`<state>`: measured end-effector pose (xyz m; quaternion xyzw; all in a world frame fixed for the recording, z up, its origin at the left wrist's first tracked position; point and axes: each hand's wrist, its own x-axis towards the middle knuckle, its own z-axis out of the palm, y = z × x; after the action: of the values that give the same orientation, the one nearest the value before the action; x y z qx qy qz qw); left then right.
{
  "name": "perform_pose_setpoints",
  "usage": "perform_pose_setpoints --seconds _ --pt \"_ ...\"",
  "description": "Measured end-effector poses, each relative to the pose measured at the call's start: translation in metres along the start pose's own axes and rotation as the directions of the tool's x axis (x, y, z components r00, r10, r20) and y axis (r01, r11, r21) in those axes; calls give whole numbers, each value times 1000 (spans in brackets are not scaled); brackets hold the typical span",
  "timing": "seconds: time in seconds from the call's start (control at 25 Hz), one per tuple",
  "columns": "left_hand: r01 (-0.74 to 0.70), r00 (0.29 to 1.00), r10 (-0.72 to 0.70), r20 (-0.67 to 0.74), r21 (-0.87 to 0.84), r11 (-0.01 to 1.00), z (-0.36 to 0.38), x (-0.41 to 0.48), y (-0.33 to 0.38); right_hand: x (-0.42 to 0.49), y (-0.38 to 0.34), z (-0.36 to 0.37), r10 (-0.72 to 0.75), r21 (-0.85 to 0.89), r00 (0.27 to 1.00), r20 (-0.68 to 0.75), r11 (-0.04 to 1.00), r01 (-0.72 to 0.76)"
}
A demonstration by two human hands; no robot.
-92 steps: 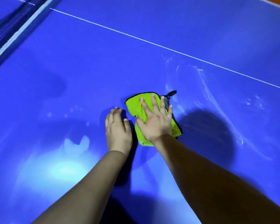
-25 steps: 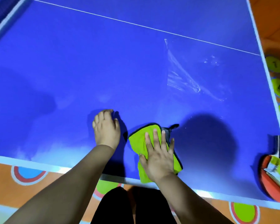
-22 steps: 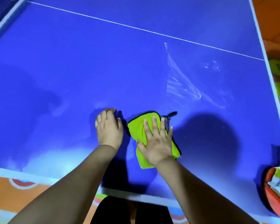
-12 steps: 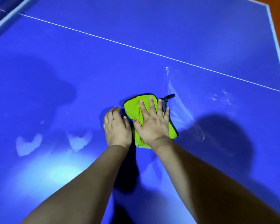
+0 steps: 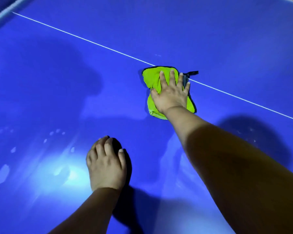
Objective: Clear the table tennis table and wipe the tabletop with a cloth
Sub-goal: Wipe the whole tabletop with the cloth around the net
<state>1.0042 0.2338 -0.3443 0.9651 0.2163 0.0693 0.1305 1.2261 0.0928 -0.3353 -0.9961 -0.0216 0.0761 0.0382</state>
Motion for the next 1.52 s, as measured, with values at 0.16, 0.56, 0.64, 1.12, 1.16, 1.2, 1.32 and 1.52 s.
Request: perform_pose_setpoints --seconds 0.16,0.56,0.64,1.12,1.16,1.2,1.32,1.52 --pt "4 1000 -4 -15 16 1000 1 1 2 31 30 -10 25 16 1000 -2 1000 -25" --pt "12 1000 -12 -11 -15 1000 -5 0 9 -53 81 -9 169 60 985 31 983 -171" --pt "2 1000 -3 -10 -27 1000 -7 -2 10 -90 77 -3 111 54 994 16 992 -112" --pt "-24 1000 25 5 -121 992 -16 -12 -2 -310 18 38 33 -46 997 73 998 -30" --pt "-37 999 41 26 -139 990 -18 -12 -4 -331 12 40 27 -48 997 75 999 -23" --pt "-66 995 76 69 -141 988 -21 -12 -8 -353 5 42 24 -50 996 81 999 -19" --pt "-180 951 196 239 -85 980 -36 -19 -26 -414 -14 53 9 -56 994 110 998 -3" --pt "-156 971 192 140 -232 960 -73 -104 -67 -507 -43 64 -28 8 999 42 1000 28"
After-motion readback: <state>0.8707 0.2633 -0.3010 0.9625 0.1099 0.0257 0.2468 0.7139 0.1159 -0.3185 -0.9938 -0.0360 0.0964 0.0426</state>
